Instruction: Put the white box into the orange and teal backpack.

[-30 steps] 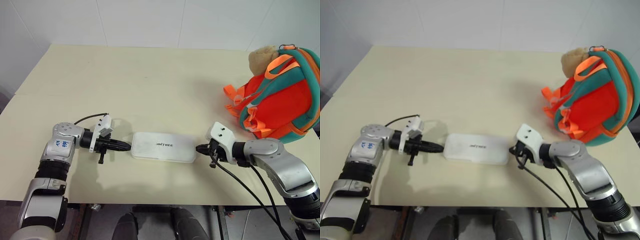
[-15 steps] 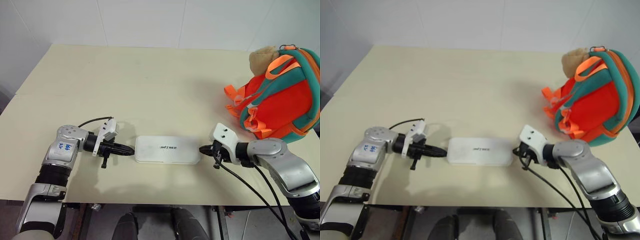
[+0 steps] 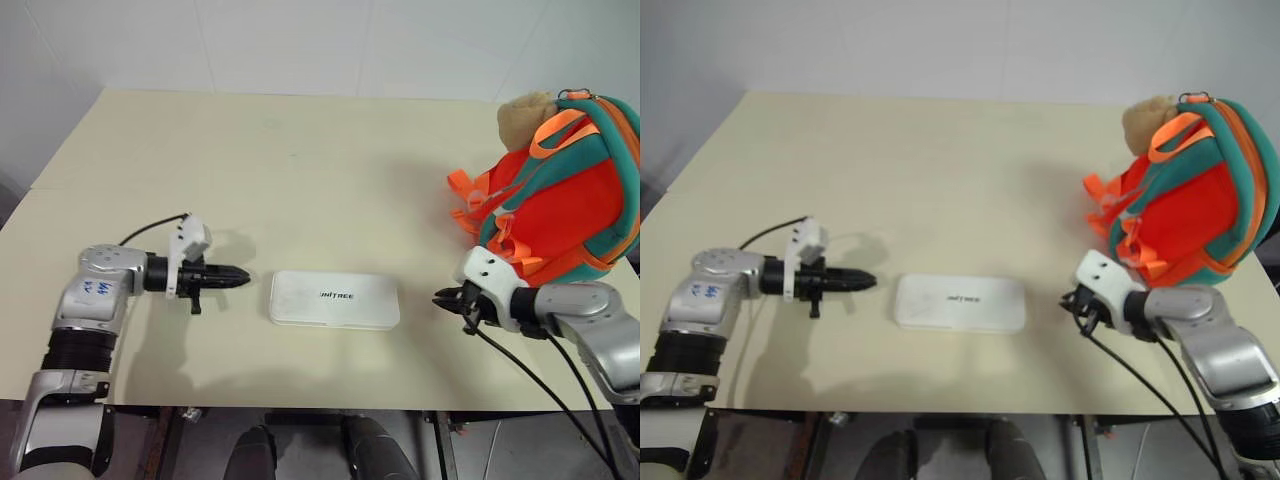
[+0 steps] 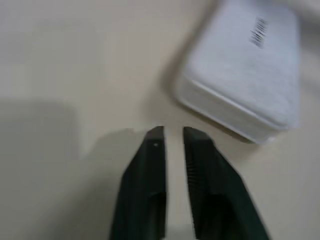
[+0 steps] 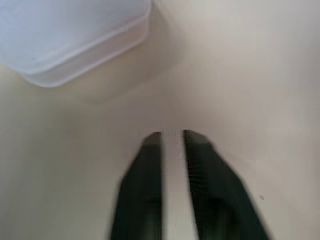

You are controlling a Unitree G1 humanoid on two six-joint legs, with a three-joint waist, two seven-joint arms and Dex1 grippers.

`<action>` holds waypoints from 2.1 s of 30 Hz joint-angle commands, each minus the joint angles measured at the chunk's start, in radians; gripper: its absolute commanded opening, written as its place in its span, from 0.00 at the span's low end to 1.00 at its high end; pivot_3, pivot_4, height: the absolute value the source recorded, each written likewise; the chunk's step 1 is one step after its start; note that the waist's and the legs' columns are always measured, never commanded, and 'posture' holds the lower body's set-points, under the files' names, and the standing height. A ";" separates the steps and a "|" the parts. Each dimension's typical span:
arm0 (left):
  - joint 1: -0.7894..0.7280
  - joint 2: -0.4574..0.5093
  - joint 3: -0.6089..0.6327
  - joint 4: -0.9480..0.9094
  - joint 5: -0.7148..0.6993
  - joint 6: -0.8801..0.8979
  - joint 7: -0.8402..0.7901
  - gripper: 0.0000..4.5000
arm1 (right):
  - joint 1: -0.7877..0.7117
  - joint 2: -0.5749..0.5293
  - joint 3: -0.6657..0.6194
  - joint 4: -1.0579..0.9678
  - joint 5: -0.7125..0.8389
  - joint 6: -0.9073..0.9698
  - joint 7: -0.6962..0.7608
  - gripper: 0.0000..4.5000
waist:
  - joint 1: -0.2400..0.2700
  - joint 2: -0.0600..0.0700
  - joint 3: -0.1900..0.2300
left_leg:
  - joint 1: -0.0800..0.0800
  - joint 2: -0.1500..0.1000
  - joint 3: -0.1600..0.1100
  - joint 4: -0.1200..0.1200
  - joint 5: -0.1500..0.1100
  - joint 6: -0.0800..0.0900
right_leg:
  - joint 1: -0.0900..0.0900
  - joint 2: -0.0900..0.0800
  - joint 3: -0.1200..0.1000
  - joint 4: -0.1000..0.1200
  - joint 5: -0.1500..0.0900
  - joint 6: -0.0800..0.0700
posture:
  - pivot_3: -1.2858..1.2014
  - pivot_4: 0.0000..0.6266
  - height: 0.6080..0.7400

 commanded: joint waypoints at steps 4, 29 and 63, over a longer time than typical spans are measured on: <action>-0.026 -0.023 0.101 -0.092 -0.132 0.123 0.086 0.61 | -0.019 -0.002 -0.023 -0.037 0.045 -0.017 0.018 0.67 | 0.001 0.000 0.000 | 0.000 0.000 0.000 0.000 0.000 0.000 | 0.000 0.000 0.000 0.000 0.000 0.000 | 0.52 0.24 1.00; 0.054 -0.029 0.184 -0.148 -0.468 0.813 0.304 1.00 | -0.158 0.163 0.142 0.160 -0.123 -0.177 -0.098 1.00 | -0.004 0.000 0.000 | 0.000 0.000 0.000 0.000 0.000 -0.001 | 0.000 0.000 0.000 0.000 0.000 0.000 | 0.52 0.24 1.00; -0.115 -0.157 -0.126 0.211 -0.419 0.741 0.073 1.00 | -0.173 0.188 0.142 0.132 -0.137 -0.172 -0.105 1.00 | 0.004 0.000 0.000 | 0.001 -0.001 -0.001 0.001 0.000 -0.002 | 0.002 0.000 0.000 0.000 0.000 0.001 | 0.52 0.24 1.00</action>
